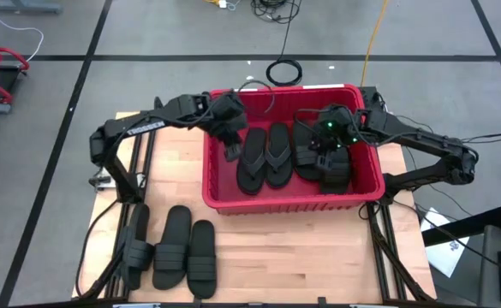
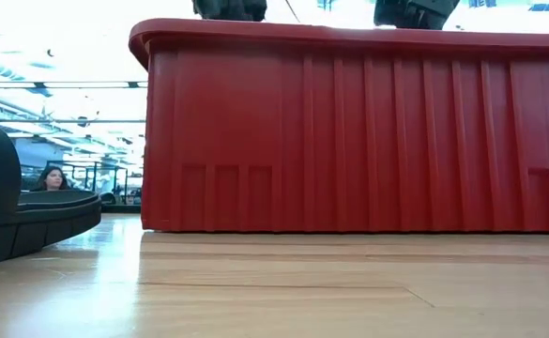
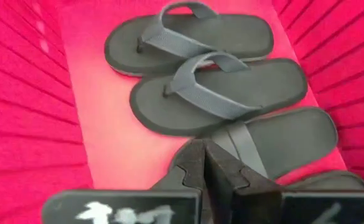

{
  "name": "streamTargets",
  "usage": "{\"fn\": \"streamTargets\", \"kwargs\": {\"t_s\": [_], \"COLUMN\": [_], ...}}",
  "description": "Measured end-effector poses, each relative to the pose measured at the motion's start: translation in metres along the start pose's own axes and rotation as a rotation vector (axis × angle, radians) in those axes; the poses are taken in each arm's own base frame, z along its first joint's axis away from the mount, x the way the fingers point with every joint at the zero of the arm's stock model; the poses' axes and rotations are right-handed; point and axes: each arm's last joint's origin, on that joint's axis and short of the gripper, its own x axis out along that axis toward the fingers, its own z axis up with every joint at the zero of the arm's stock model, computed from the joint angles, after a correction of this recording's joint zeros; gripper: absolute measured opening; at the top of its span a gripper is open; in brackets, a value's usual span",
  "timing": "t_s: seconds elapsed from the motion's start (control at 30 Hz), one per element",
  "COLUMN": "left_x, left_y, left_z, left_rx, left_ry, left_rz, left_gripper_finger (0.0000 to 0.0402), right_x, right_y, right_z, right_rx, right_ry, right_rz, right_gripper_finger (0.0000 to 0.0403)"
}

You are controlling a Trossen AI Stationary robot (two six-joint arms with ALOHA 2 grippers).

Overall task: Pick and place slides into bin
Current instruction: Adjust the red bin

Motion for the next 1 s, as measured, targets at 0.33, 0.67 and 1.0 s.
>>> {"fn": "streamTargets", "kwargs": {"t_s": [0.33, 0.67, 1.0], "left_x": [0.016, 0.049, 0.046], "left_y": [0.072, 0.122, 0.15], "left_z": [-0.003, -0.012, -0.021], "left_rx": [-0.229, -0.338, -0.379], "left_ry": [0.062, 0.162, 0.199], "left_rz": [0.189, 0.217, 0.308], "left_gripper_finger": [0.0001, 0.0, 0.0], "right_x": [0.0, 0.011, 0.042], "right_y": [0.003, 0.003, 0.005], "right_z": [0.002, -0.006, -0.032], "right_rx": [0.078, 0.089, 0.142], "right_ry": [-0.013, 0.032, 0.14], "right_rz": [0.003, 0.018, 0.063], "right_gripper_finger": [0.0, 0.0, 0.0]}}
